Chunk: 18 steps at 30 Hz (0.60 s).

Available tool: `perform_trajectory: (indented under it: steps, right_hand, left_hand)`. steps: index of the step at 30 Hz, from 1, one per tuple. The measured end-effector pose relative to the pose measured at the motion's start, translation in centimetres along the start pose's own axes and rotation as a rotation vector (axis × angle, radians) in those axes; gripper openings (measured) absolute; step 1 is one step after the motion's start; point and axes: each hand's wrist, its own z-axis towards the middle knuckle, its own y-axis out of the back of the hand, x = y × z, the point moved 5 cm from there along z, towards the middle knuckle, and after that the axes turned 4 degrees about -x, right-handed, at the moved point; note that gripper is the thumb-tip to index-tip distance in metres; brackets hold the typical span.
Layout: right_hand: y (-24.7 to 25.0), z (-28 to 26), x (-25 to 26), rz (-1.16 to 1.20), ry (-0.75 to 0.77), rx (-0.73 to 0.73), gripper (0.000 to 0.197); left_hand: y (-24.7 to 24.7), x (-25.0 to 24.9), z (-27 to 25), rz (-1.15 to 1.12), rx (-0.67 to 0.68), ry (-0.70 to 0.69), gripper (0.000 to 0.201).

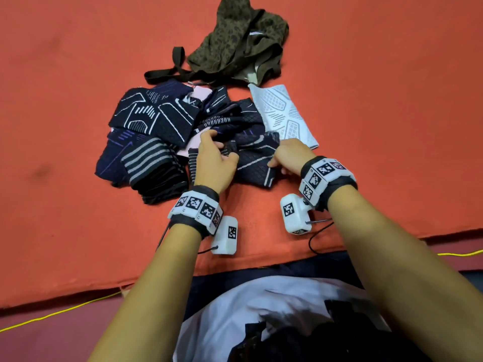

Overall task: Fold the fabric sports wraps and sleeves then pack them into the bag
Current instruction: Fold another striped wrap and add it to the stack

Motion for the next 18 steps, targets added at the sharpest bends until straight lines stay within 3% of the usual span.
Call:
perform_trajectory:
  steps: [3,6,8,10,18]
  right_hand:
    - [0.5,-1.5,-2.7,-0.088,-0.163,0.104,0.018]
    - [0.3,-2.7,-3.6,-0.121,-0.201,0.163,0.010]
    - [0.1,-3.0,-3.6,-0.154,-0.198,0.155,0.008]
    - [-0.1,-3.0,-3.8,-0.114,-0.204,0.106,0.004]
    - [-0.2,-2.5,-4.8,-0.113,-0.007,-0.177,0.023]
  left_hand:
    - [-1.2,0.6,-0.9,-0.032,0.159,0.030,0.045]
    - [-2.9,-0.2,-2.7,0.077,0.290,-0.094,0.031]
    - [-3.4,0.0,-3.6,0.091,0.314,-0.104,0.030]
    - [-3.4,0.6,-4.1,0.098,0.313,-0.082,0.031]
    - [-3.0,0.7,-5.4,0.094,0.373,-0.048,0.026]
